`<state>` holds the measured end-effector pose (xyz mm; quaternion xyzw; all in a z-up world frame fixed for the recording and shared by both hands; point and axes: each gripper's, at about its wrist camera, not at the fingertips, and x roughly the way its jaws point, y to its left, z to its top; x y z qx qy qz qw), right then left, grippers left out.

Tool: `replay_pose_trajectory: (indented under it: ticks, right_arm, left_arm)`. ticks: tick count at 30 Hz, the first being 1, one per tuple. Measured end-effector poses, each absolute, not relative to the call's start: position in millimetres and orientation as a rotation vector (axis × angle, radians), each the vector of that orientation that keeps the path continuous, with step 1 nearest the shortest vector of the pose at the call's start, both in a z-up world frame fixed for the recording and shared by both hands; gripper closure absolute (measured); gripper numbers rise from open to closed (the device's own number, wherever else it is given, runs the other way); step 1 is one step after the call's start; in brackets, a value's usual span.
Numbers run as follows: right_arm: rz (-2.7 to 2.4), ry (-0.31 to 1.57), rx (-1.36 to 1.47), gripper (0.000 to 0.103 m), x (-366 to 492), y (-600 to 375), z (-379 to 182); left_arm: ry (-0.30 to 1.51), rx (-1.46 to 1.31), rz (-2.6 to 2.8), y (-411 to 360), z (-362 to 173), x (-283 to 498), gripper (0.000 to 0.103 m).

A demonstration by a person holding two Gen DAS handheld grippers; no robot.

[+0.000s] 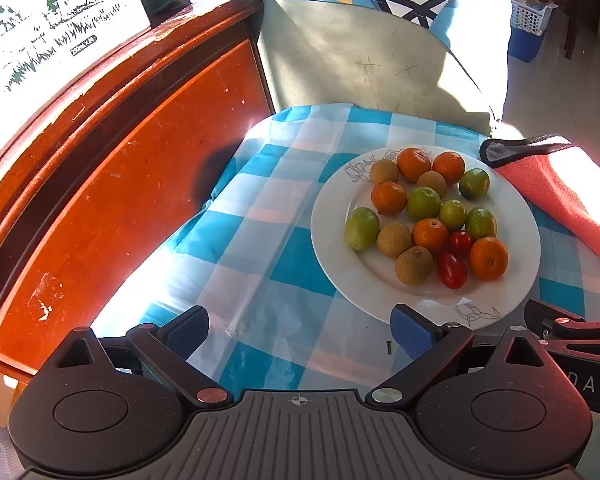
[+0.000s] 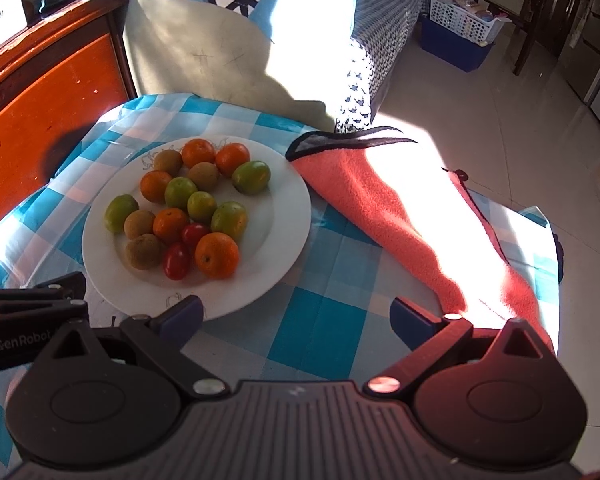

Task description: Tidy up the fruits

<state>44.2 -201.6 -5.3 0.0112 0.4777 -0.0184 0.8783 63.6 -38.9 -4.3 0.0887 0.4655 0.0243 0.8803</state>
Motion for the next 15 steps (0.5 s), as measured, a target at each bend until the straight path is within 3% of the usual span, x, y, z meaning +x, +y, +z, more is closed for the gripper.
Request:
replay_pose_trajectory:
  ticks: [15]
  right_arm:
    - [-0.05,1.006,0.142,0.003,-46.6,-199.1,-22.3]
  left_arm:
    - [0.975,0.179,0.009,-19.7,-8.1,-9.2,0.004]
